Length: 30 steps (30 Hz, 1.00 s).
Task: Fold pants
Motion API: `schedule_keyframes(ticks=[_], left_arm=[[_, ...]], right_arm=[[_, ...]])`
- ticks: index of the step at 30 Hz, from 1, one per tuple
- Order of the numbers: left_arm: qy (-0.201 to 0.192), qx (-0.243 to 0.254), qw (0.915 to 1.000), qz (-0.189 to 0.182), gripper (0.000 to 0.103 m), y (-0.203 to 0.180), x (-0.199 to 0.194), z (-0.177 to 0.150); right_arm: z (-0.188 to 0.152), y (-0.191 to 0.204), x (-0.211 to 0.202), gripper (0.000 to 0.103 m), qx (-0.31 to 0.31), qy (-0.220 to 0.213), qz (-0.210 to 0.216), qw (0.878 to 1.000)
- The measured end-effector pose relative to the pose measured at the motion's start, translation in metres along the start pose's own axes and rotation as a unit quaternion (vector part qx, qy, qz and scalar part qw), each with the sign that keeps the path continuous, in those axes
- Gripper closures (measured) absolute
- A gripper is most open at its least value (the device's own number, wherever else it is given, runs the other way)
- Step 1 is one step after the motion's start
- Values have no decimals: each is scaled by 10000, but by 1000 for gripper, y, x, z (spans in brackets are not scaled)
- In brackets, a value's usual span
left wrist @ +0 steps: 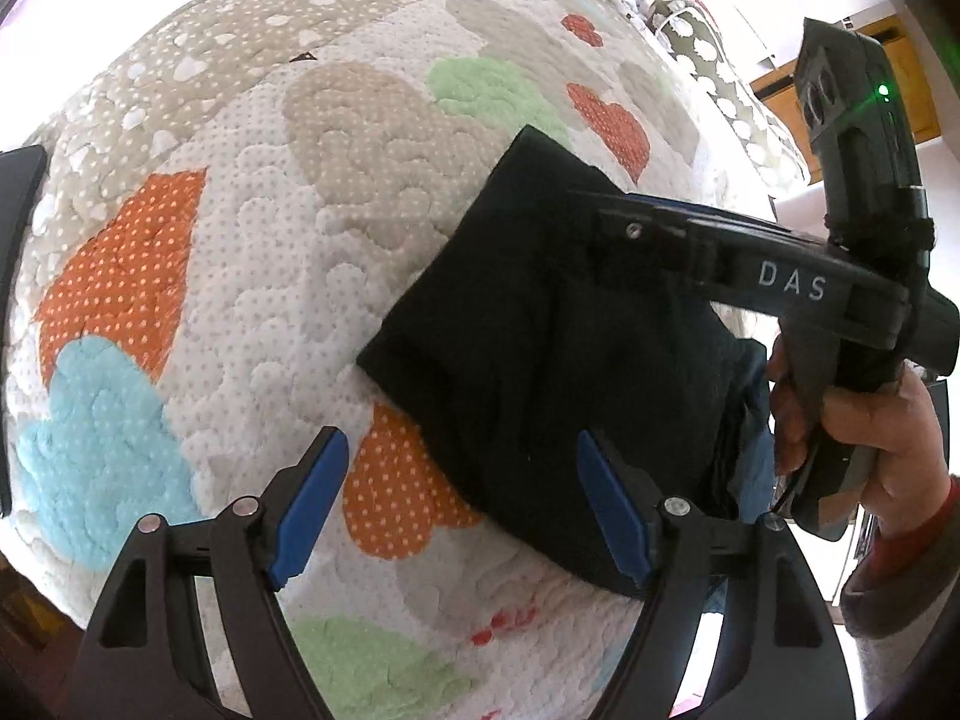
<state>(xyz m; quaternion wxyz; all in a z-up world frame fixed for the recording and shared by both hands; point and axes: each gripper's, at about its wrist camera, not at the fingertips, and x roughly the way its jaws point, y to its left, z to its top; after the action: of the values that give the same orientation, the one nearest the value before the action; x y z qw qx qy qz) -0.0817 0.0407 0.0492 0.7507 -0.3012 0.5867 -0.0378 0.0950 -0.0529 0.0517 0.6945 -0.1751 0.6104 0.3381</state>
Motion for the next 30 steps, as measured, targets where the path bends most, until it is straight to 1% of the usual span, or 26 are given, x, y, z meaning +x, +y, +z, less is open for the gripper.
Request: schedule_keyframes(ticks=[4, 9, 13, 14, 15, 16, 17, 18, 19, 20, 21, 22, 24, 27, 29, 30], left_arm=[[-36, -69, 10000, -14, 21, -1, 8, 7], [-76, 2, 10000, 41, 19, -5, 13, 9], [-104, -16, 9999, 62, 16, -10, 20, 15], [-114, -17, 9999, 75, 16, -11, 21, 17], [-123, -9, 9999, 86, 16, -12, 22, 17], [-138, 27, 9998, 103, 16, -14, 23, 17], [-155, 83, 9998, 96, 16, -15, 23, 18], [-207, 131, 9997, 79, 22, -17, 23, 20], [-296, 185, 9994, 46, 43, -20, 21, 21], [-388, 255, 9989, 106, 54, -23, 17, 21], [-442, 328, 9985, 70, 72, -26, 13, 23], [-490, 404, 9980, -35, 79, -29, 8, 25], [-572, 610, 9964, -138, 85, -38, -3, 24], [-736, 1110, 9905, -350, 85, -66, -27, 19], [-825, 1532, 9834, -519, 86, -93, -45, 11], [-863, 1740, 9792, -591, 86, -106, -52, 6]], right_arm=[[5, 2, 8, 25, -108, 105, 82, 9999], [10, 1, 16, 25, -89, 213, 206, 9995], [11, 0, 18, 25, -44, 165, 298, 9994], [11, -1, 18, 27, -9, 144, 375, 9992], [10, -2, 18, 32, 11, 100, 434, 9990], [10, -1, 17, 47, 16, 77, 458, 9989], [9, -1, 16, 54, 11, 37, 422, 9991], [8, -1, 13, 57, 1, -29, 415, 9991], [6, -2, 8, 65, 20, -101, 430, 9990], [2, -4, 0, 72, 69, -209, 471, 9987], [-1, -6, -8, 75, 143, -311, 505, 9981], [-4, -9, -15, 77, 218, -396, 544, 9975], [-14, -18, -41, 79, 501, -675, 712, 9939], [-34, -30, -86, 79, 855, -1123, 890, 9860], [-58, -40, -123, 79, 1068, -1454, 880, 9797], [-67, -45, -135, 79, 1137, -1541, 854, 9778]])
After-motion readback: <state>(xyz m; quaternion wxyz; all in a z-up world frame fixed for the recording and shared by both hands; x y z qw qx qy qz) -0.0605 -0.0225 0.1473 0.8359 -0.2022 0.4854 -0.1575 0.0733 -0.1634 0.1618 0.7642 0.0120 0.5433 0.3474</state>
